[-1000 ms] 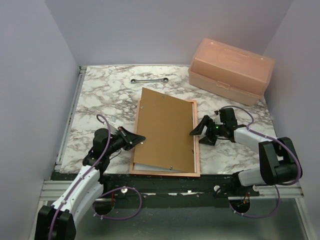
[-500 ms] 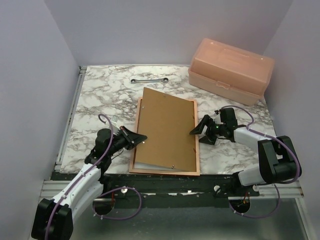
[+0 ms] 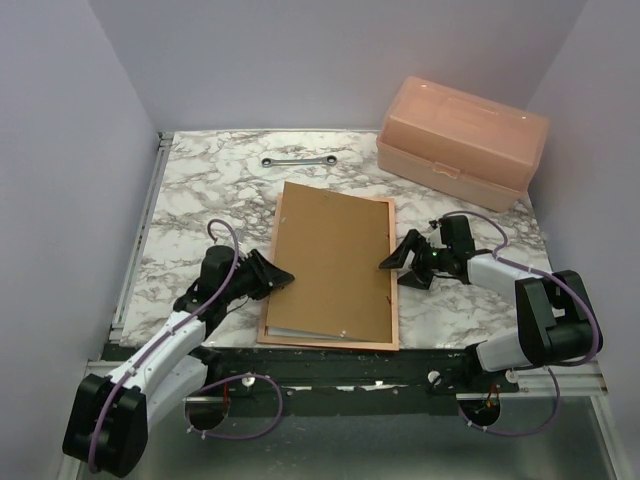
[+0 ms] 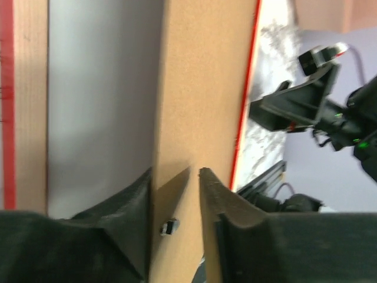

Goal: Put the photo into the frame

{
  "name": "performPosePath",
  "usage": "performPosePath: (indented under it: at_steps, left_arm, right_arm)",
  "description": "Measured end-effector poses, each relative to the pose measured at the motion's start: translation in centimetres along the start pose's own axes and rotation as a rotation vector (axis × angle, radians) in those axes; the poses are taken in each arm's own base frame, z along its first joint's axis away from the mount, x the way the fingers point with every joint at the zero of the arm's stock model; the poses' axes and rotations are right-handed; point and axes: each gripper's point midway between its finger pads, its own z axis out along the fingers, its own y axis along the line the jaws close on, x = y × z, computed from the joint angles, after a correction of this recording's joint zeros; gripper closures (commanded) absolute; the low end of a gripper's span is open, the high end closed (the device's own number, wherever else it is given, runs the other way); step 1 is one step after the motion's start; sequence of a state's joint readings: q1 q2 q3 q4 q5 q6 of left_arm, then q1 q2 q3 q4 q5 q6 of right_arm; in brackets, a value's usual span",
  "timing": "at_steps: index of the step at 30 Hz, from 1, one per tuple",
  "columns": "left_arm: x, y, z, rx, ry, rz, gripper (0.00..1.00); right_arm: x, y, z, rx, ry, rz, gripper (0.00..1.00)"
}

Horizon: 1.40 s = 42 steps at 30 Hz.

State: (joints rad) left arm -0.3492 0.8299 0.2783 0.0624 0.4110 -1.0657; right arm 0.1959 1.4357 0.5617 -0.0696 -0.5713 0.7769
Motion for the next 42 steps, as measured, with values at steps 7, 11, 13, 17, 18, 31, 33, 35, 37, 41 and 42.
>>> performPosePath:
  at_steps: [7,11,13,17,18,31,33,35,37,41,42]
  left_arm:
    - [0.9,2.0,0.5,-0.128,0.085,0.042,0.37]
    - [1.1,2.5,0.5,-0.182,0.111,0.078,0.28]
    - [1.1,2.8,0.4,-0.213,0.121,0.100,0.26]
    - [1.2,3.2,0.3,-0.276,0.140,0.134,0.23]
    - [1.2,3.4,0.3,-0.295,0.146,0.143,0.22]
    - [1.6,4.6,0.0,-0.587,0.193,0.311,0.10]
    - [1.3,4.1,-0.2,-0.615,0.178,0.343,0.10]
    - [0.8,3.6,-0.4,-0.643,0.156,0.369,0.09]
    - [0.4,3.4,-0.6,-0.662,0.136,0.384,0.08]
    - [0.2,4.0,-1.1,-0.702,0.127,0.391,0.06]
    - [0.2,4.1,-1.2,-0.704,0.126,0.390,0.05]
  right_arm:
    - [0.1,0.0,0.0,-0.002,0.004,-0.011,0.20]
    - [0.1,0.0,0.0,-0.003,0.005,-0.018,0.20]
    - [0.1,0.0,0.0,-0.004,0.005,-0.019,0.20]
    - [0.1,0.0,0.0,-0.004,0.007,-0.024,0.20]
    - [0.1,-0.1,0.0,-0.005,0.007,-0.026,0.20]
    - [0.2,-0.1,0.0,-0.006,0.010,-0.042,0.20]
    - [0.2,-0.1,0.0,-0.006,0.010,-0.043,0.20]
    - [0.2,-0.1,0.0,-0.006,0.011,-0.044,0.20]
    - [0.2,-0.1,0.0,-0.006,0.011,-0.045,0.20]
    - [0.4,-0.2,-0.1,0.000,0.017,-0.055,0.19]
    - [0.5,-0.3,-0.2,0.002,0.019,-0.058,0.19]
